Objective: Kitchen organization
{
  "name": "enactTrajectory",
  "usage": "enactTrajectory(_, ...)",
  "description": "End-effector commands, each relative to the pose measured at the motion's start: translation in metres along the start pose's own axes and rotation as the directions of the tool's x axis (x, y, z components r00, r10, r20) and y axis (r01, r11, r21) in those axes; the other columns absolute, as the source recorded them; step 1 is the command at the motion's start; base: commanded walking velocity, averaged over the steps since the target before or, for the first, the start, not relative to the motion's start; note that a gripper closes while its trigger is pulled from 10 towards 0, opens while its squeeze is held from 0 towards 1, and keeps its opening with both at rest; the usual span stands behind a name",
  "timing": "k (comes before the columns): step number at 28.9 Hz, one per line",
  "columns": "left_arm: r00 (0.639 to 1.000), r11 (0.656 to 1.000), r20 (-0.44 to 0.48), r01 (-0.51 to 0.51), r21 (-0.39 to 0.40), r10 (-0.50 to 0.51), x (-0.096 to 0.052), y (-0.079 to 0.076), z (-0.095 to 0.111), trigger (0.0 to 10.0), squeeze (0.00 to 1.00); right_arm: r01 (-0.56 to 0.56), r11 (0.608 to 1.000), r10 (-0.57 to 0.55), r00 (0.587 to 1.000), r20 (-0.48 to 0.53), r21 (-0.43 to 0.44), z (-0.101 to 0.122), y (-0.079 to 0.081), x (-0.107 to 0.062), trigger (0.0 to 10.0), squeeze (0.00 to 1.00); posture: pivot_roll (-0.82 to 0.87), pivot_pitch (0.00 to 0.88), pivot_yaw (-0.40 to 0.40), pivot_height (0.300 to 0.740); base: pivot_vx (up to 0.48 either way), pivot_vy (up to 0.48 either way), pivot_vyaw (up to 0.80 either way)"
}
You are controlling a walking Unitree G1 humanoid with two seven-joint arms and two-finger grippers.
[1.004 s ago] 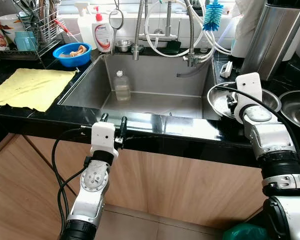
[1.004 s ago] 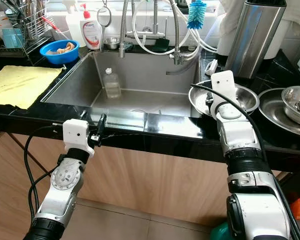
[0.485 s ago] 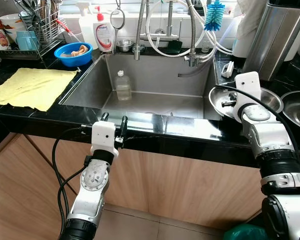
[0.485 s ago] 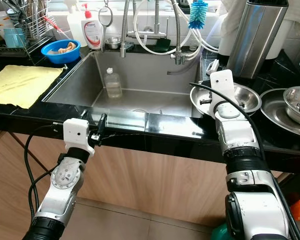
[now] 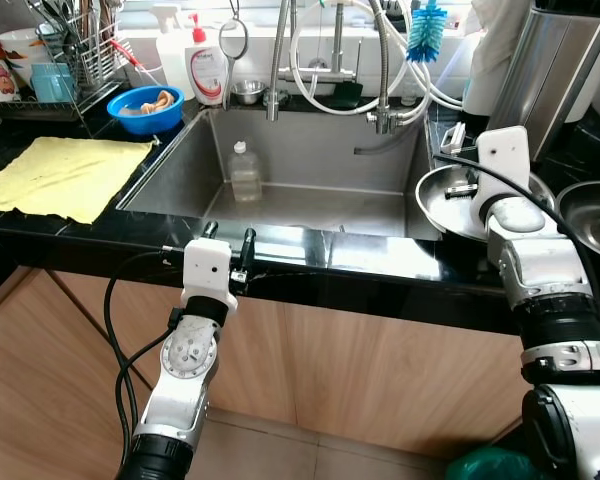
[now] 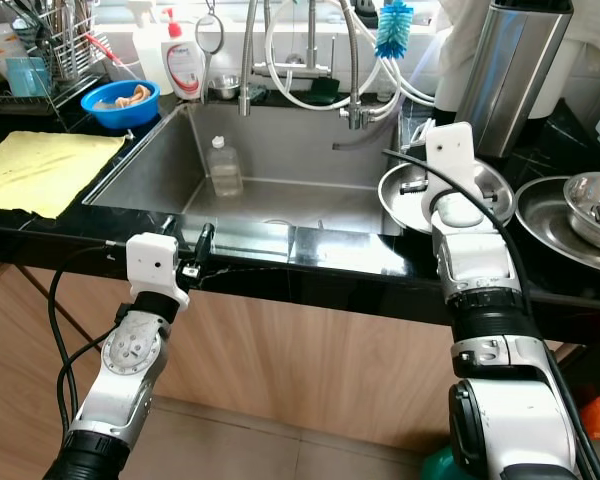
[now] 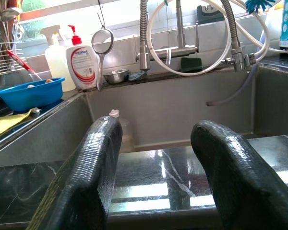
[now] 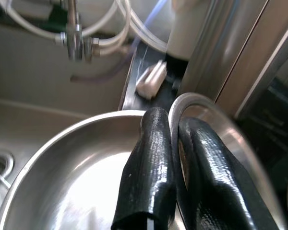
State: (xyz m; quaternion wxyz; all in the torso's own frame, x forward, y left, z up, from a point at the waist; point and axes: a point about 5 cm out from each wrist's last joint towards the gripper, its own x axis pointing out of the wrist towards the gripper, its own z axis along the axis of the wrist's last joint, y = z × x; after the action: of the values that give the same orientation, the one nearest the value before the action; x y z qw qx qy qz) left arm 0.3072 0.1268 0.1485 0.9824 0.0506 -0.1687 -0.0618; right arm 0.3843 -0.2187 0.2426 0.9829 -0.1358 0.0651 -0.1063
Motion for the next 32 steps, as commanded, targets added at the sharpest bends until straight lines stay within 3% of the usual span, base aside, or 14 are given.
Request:
enactTrajectory(1, 1.0, 1.0, -0.012, -0.007, 0.006, 0.007, 0.0, 0.003, -0.002, 10.0, 0.0, -0.01, 1.0, 0.009, 1.0, 0.027, 0.027, 0.007, 0.002, -0.003, 0.0, 0.0, -0.15, 0.0, 0.066, 0.74, 0.0, 0.0, 0.0)
enactTrajectory(3, 1.0, 1.0, -0.012, -0.011, 0.006, 0.011, 0.0, 0.004, -0.002, 10.0, 0.0, -0.017, 1.0, 0.016, 0.998, 0.06, 0.01, 0.014, 0.003, -0.007, 0.0, 0.0, -0.15, 0.0, 0.064, 0.74, 0.0, 0.0, 0.0)
enactTrajectory(4, 1.0, 1.0, -0.012, -0.012, 0.006, 0.012, 0.0, 0.004, -0.002, 10.0, 0.0, -0.014, 1.0, 0.014, 0.997, 0.07, 0.001, 0.016, 0.003, -0.009, 4.0, 0.0, -0.15, 0.0, 0.064, 0.74, 0.0, 0.0, 0.0)
enactTrajectory(5, 1.0, 1.0, -0.011, -0.015, 0.005, 0.015, 0.0, 0.004, -0.001, 10.0, 0.0, -0.002, 1.0, 0.004, 0.996, 0.088, -0.018, 0.019, 0.002, -0.011, 10.0, 0.0, -0.15, 0.0, 0.062, 0.74, 0.0, 0.0, 0.0)
enactTrajectory(16, 1.0, 1.0, -0.007, -0.027, -0.014, 0.027, 0.0, 0.004, 0.0, 10.0, 0.0, 0.041, 0.998, -0.035, 0.993, 0.11, -0.045, 0.024, -0.006, -0.022, 10.0, 0.0, -0.15, 0.0, 0.06, 0.74, 0.0, 0.0, 0.0)
enactTrajectory(19, 1.0, 0.999, -0.005, -0.029, -0.017, 0.029, 0.001, 0.004, 0.0, 10.0, 0.0, 0.048, 0.998, -0.039, 0.986, 0.165, -0.049, 0.032, -0.006, -0.025, 10.0, 0.0, -0.15, 0.0, 0.06, 0.74, 0.0, 0.0, 0.0)
enactTrajectory(21, 1.0, 0.999, -0.001, -0.031, -0.018, 0.031, 0.001, 0.004, 0.002, 10.0, 0.0, 0.011, 1.0, -0.006, 0.967, 0.253, -0.018, 0.043, -0.001, -0.028, 10.0, 0.0, -0.15, 0.0, 0.059, 0.74, 0.0, 0.0, 0.0)
enactTrajectory(23, 0.999, 0.999, 0.005, -0.033, -0.019, 0.033, 0.002, 0.004, 0.003, 10.0, 0.0, -0.043, 0.999, 0.036, 0.935, 0.352, 0.011, 0.052, 0.006, -0.033, 10.0, 0.0, -0.15, 0.0, 0.058, 0.74, 0.0, 0.0, 0.0)
enactTrajectory(24, 0.999, 0.999, 0.016, -0.037, -0.019, 0.038, 0.003, 0.004, 0.006, 10.0, 0.0, -0.103, 0.993, 0.067, 0.895, 0.441, 0.058, 0.055, 0.014, -0.04, 10.0, 0.0, -0.15, 0.0, 0.058, 0.74, 0.0, 0.0, 0.0)
enactTrajectory(26, 0.999, 0.999, 0.016, -0.037, -0.019, 0.038, 0.003, 0.004, 0.006, 10.0, 0.0, -0.103, 0.993, 0.067, 0.895, 0.441, 0.058, 0.055, 0.014, -0.04, 10.0, 0.0, -0.15, 0.0, 0.058, 0.74, 0.0, 0.0, 0.0)
enactTrajectory(27, 0.999, 0.999, 0.029, -0.044, -0.02, 0.045, 0.004, 0.005, 0.009, 10.0, 0.0, -0.127, 0.989, 0.072, 0.868, 0.492, 0.079, 0.054, 0.019, -0.046, 10.0, 0.0, -0.15, 0.0, 0.052, 0.74, 0.0, 0.0, 0.0)
enactTrajectory(28, 0.999, 0.999, 0.029, -0.044, -0.02, 0.045, 0.004, 0.005, 0.009, 10.0, 0.0, -0.127, 0.989, 0.072, 0.868, 0.492, 0.079, 0.054, 0.019, -0.046, 10.0, 0.0, -0.15, 0.0, 0.052, 0.74, 0.0, 0.0, 0.0)
enactTrajectory(29, 0.998, 0.998, 0.045, -0.047, -0.028, 0.049, 0.006, 0.005, 0.014, 10.0, 0.0, -0.154, 0.986, 0.103, 0.858, 0.504, 0.061, 0.036, 0.03, -0.055, 10.0, 0.0, -0.14, 0.0, 0.049, 0.74, 0.0, 0.0, 0.0)
enactTrajectory(32, 0.997, 0.998, 0.054, -0.048, -0.038, 0.05, 0.008, 0.005, 0.017, 10.0, 0.0, -0.164, 0.985, 0.118, 0.851, 0.511, 0.046, 0.017, 0.038, -0.064, 10.0, 0.0, -0.15, 0.0, 0.052, 0.74, 0.0, 0.0, 0.0)
